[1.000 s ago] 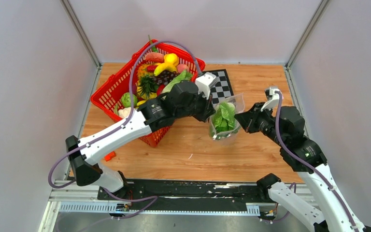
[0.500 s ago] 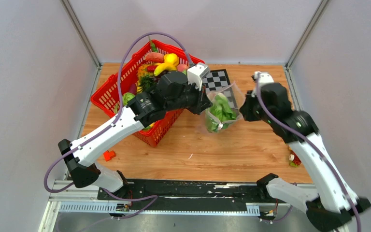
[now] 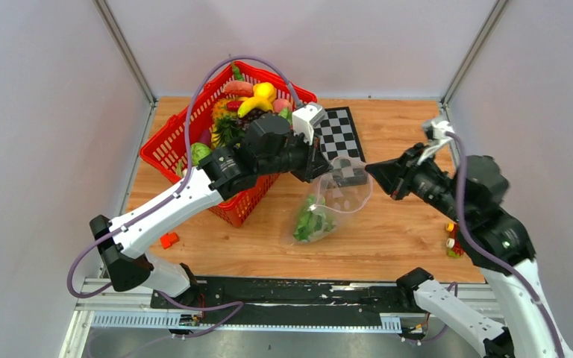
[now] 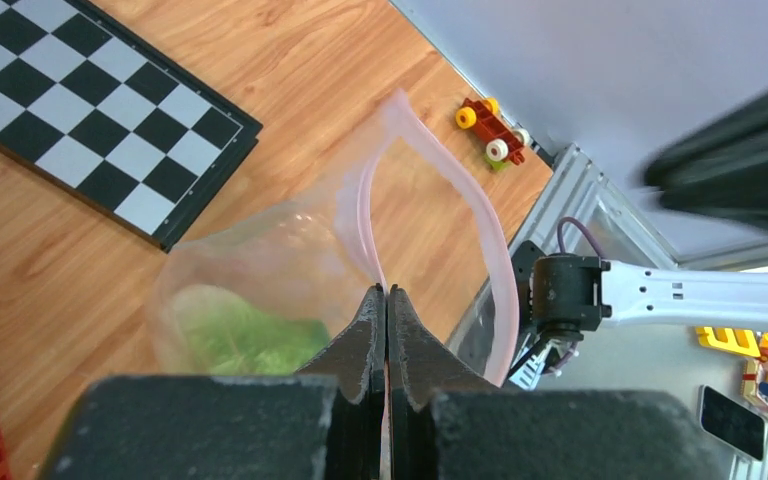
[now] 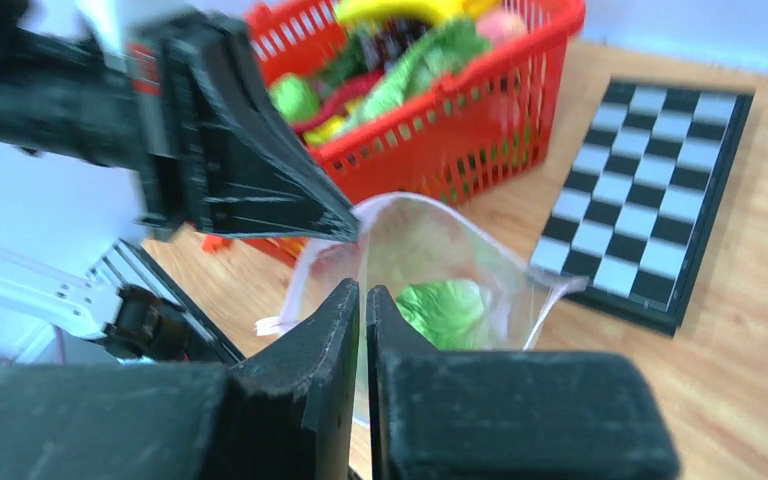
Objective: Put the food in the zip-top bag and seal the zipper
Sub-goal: Adjust the zipper food storage bag at the center of the board.
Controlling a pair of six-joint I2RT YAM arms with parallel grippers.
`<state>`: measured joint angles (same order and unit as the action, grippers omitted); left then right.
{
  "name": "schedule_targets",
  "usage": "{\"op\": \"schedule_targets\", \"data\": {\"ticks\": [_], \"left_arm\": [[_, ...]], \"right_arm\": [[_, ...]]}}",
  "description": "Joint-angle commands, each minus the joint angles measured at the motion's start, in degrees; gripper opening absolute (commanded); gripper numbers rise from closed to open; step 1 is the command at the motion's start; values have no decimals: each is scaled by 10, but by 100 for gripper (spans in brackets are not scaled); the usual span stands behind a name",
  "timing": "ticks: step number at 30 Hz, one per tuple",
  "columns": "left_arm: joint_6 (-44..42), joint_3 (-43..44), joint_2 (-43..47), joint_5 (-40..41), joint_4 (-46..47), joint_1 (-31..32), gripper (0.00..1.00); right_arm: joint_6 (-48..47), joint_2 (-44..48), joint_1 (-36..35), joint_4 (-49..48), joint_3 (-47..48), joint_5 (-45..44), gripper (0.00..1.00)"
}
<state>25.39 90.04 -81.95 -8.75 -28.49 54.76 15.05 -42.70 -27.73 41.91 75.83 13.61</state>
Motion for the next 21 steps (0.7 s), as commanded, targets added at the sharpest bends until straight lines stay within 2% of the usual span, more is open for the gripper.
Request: {"op": "schedule_targets", "data": {"ticks": [1, 3, 6, 8, 10, 14, 18, 21], "left_arm": [[13, -18, 29, -9, 52, 3, 0], [10, -21, 32, 2, 45, 3, 0], [11, -31, 38, 10, 53, 3, 0], [11, -37, 38, 15, 57, 3, 0], [14, -40, 37, 12, 60, 3, 0], [23, -51, 40, 4, 73, 3, 0], [25, -53, 41, -3, 75, 3, 0], [26, -58, 41, -4, 75, 3, 0]], "right_arm": [[29, -15, -1, -11, -52, -17, 11], [46, 0, -1, -2, -71, -77, 24], [78, 20, -1, 35, -85, -145, 53], [91, 31, -1, 50, -89, -164, 62], [100, 41, -1, 57, -96, -170, 65], [110, 24, -1, 66, -115, -190, 65], [136, -10, -1, 8, -141, -106, 64], [144, -38, -1, -31, -153, -84, 58]]}}
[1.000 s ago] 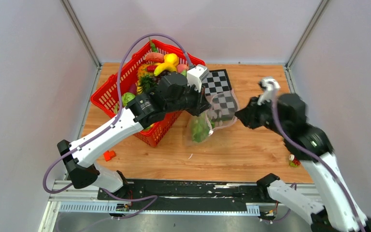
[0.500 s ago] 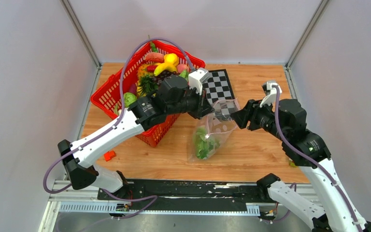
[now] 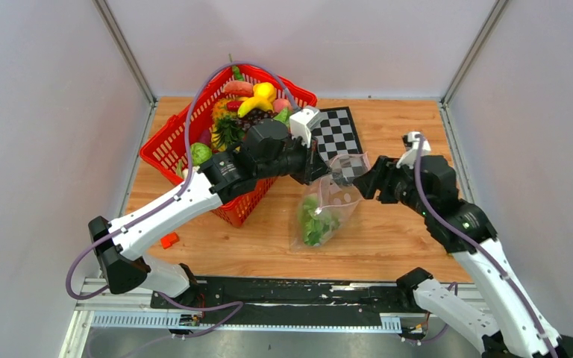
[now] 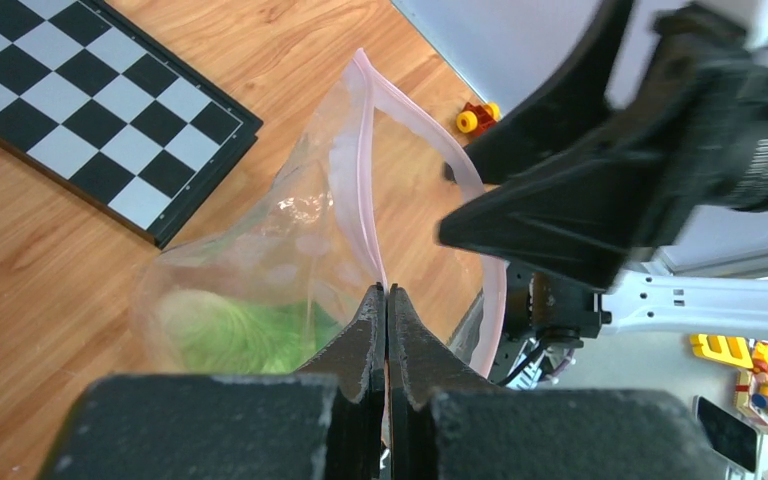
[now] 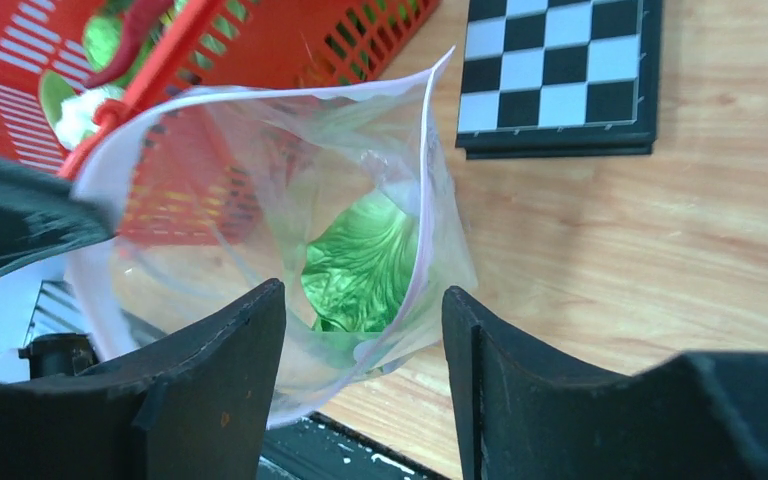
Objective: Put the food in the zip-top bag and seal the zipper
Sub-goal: Adjust the zipper food storage bag at the center of the board.
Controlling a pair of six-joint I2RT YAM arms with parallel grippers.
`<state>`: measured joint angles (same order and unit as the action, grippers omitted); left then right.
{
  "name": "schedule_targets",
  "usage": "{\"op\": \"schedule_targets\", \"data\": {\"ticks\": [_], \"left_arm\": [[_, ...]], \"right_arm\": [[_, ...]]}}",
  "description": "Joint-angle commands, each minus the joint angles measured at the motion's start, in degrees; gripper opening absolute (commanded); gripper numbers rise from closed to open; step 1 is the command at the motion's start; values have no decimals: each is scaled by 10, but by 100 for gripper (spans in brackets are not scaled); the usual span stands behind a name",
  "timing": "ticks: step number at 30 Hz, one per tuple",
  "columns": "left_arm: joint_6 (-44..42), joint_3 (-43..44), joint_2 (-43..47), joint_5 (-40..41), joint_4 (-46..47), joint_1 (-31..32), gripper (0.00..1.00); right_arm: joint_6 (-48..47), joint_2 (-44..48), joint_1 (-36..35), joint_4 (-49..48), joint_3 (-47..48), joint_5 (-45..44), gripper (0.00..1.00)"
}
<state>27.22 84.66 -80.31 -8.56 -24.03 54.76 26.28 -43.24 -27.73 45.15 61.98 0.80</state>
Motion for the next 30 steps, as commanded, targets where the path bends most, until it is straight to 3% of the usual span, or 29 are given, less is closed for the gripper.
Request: {"op": "schedule_targets", "data": {"ticks": [1, 4, 9, 20, 21, 28, 30], "left_arm": [[8, -6, 27, -4, 30, 3, 0], [7, -15, 39, 6, 28, 3, 0], [-1, -22, 47, 22, 28, 3, 0], [-2, -35, 43, -9, 92, 2, 2], [-4, -40, 42, 1, 91, 2, 6], [-2, -73, 51, 65, 61, -8, 69], [-3, -84, 59, 82, 59, -10, 82]], "right_arm": [[25, -44, -1, -49, -7, 34, 53], [2, -57, -1, -3, 19, -6, 35], [-17, -18, -1, -29, 15, -18, 2], [-48, 34, -1, -65, 42, 14, 0], [-46, 32, -1, -64, 36, 14, 0], [-15, 28, -1, -92, -20, 14, 0], [-11, 22, -1, -101, -27, 18, 0]]}}
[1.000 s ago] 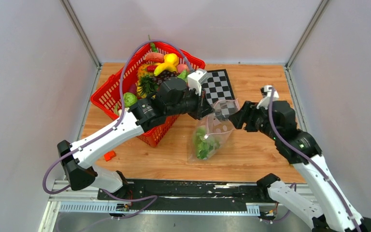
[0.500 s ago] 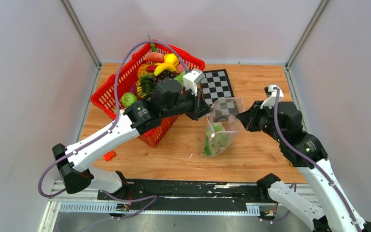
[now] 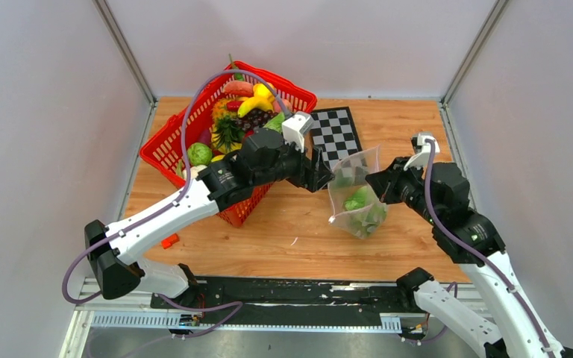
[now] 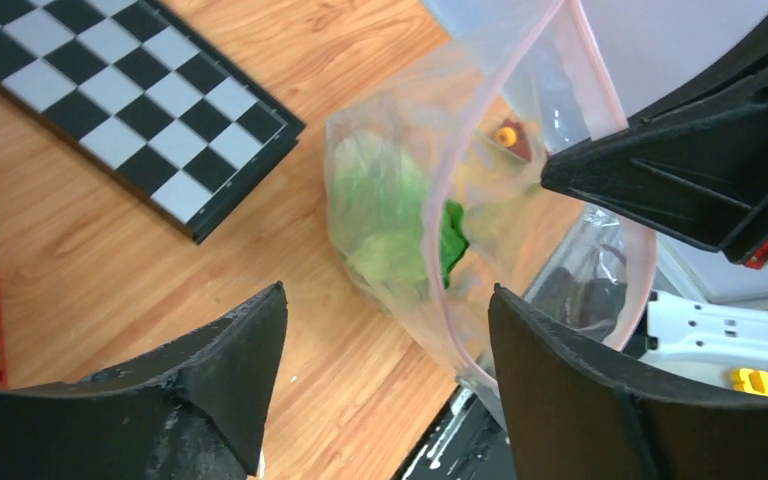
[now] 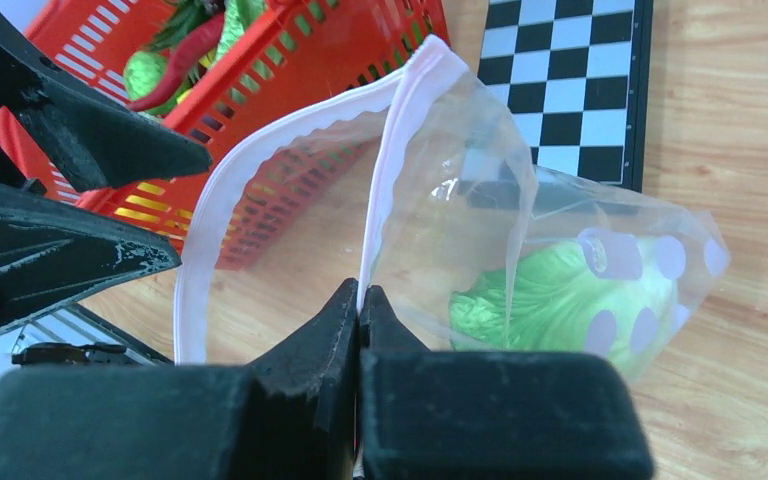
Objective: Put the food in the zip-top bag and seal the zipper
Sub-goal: Adjust the zipper food storage bag at the center of the board, then adjust the fake fruit in the bin.
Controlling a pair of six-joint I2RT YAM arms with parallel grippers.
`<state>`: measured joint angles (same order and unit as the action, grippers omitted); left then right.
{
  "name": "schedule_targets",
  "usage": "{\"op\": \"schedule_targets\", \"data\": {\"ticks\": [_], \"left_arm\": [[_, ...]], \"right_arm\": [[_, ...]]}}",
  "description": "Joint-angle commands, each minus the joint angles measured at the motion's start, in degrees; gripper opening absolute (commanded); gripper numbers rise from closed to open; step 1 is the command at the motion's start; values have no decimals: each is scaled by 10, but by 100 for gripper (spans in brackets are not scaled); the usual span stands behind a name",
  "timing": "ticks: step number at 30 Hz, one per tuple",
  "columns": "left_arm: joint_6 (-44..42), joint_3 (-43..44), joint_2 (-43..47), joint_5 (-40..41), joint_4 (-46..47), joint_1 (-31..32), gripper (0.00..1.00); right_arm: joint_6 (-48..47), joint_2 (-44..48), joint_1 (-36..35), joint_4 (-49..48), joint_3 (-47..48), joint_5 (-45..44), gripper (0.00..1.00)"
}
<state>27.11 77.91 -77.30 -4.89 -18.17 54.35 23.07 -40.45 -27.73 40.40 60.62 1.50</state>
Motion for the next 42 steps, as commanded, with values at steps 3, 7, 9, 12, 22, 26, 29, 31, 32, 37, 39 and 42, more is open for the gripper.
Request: {"op": "schedule_targets", "data": {"ticks": [3, 7, 9, 12, 22, 26, 29, 31, 32, 37, 39, 42], "left_arm": [[-17, -18, 39, 65, -12, -10, 95], [-52, -11, 54, 72, -26, -13, 100], [-65, -6, 59, 73, -30, -14, 100], [-78, -1, 70, 78, -34, -14, 100], [-120, 4, 114, 163, -70, -38, 100], [-120, 0, 124, 190, -86, -78, 100], [-119, -6, 130, 203, -92, -112, 100], [-114, -16, 136, 205, -86, -136, 100], [-109, -21, 138, 202, -81, -151, 100], [-82, -46, 132, 150, -33, -236, 100], [-65, -49, 122, 137, -17, -263, 100], [-44, -54, 101, 89, 34, -292, 100]], "right_arm": [[23, -16, -1, -59, -18, 13, 0], [22, -17, -1, -70, -25, 10, 0], [23, -17, -1, -73, -26, 13, 0], [25, -19, -1, -75, -27, 18, 0], [36, -9, -1, -89, -39, 35, 0], [37, -4, -1, -86, -42, 35, 0], [37, -2, -1, -84, -40, 35, 0], [37, -2, -1, -83, -41, 35, 0], [37, -3, -1, -83, -40, 36, 0], [35, -5, -1, -85, -42, 42, 0], [34, -5, -1, -83, -40, 42, 0], [35, -4, -1, -83, -40, 42, 0]]}}
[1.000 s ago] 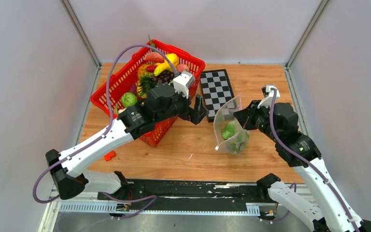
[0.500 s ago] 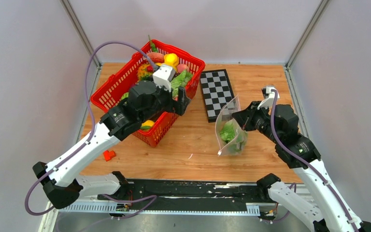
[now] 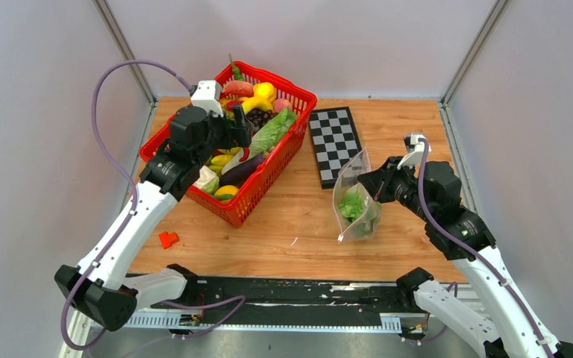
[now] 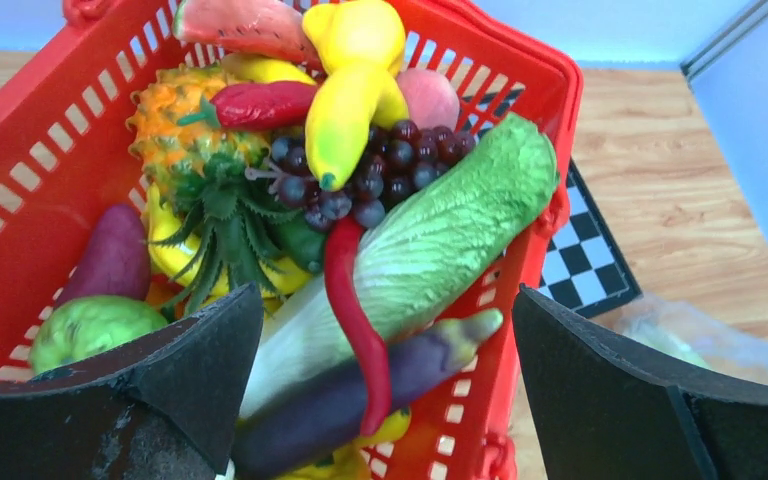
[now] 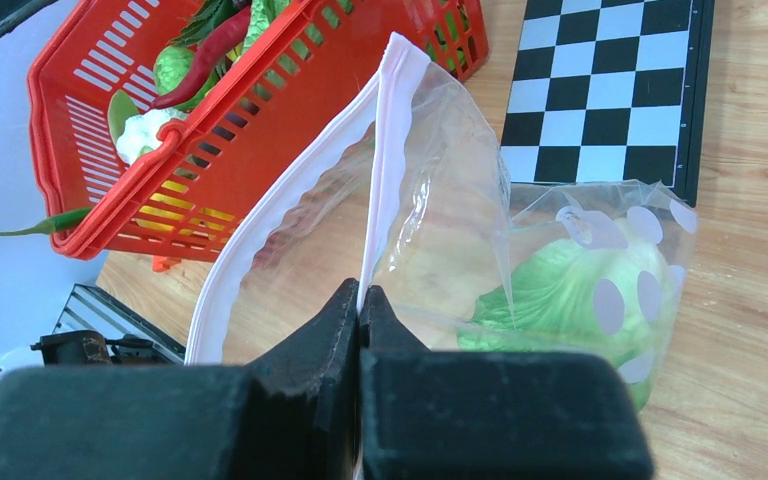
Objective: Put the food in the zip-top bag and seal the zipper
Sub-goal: Adjust the fake fruit in the bin.
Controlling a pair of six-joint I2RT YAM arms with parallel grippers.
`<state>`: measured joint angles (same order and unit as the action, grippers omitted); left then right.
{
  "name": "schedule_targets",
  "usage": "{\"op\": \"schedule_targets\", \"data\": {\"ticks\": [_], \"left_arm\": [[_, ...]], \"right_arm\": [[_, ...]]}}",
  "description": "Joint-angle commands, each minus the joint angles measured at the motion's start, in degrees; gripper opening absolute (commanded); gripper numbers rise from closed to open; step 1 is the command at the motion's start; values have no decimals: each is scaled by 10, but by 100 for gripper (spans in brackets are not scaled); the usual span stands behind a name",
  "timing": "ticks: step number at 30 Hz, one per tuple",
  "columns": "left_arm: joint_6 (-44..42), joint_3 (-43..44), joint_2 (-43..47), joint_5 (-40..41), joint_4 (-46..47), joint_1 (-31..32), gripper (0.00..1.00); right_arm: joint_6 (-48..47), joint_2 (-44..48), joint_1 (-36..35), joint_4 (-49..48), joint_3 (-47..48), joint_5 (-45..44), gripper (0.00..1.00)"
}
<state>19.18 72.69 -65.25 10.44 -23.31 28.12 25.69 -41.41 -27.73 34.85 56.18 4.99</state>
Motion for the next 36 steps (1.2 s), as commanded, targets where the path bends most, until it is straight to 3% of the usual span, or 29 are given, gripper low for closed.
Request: {"op": "schedule_targets", "data": {"ticks": [1, 5, 9, 15, 23, 28, 31, 36], "left_arm": [[37, 3, -30, -78, 97, -39, 99], [1, 57, -100, -149, 108, -63, 96], [-47, 143, -189, -228, 39, -96, 93], [-87, 183, -255, -233, 28, -122, 85], [-102, 173, -261, -258, 31, -127, 85], [-117, 223, -305, -276, 15, -128, 80], [-117, 256, -334, -259, -1, -129, 74], [-129, 308, -366, -265, -67, -130, 56]], "right_arm": [[9, 5, -1, -28, 4, 8, 0], [9, 5, -1, -28, 4, 10, 0], [11, 6, -1, -28, 4, 14, 0], [10, 9, -1, -26, 2, 18, 0], [9, 10, -1, -23, 2, 18, 0], [10, 10, -1, -25, 1, 24, 0], [11, 12, -1, -24, 1, 24, 0], [11, 18, -1, -22, -1, 21, 0]]}}
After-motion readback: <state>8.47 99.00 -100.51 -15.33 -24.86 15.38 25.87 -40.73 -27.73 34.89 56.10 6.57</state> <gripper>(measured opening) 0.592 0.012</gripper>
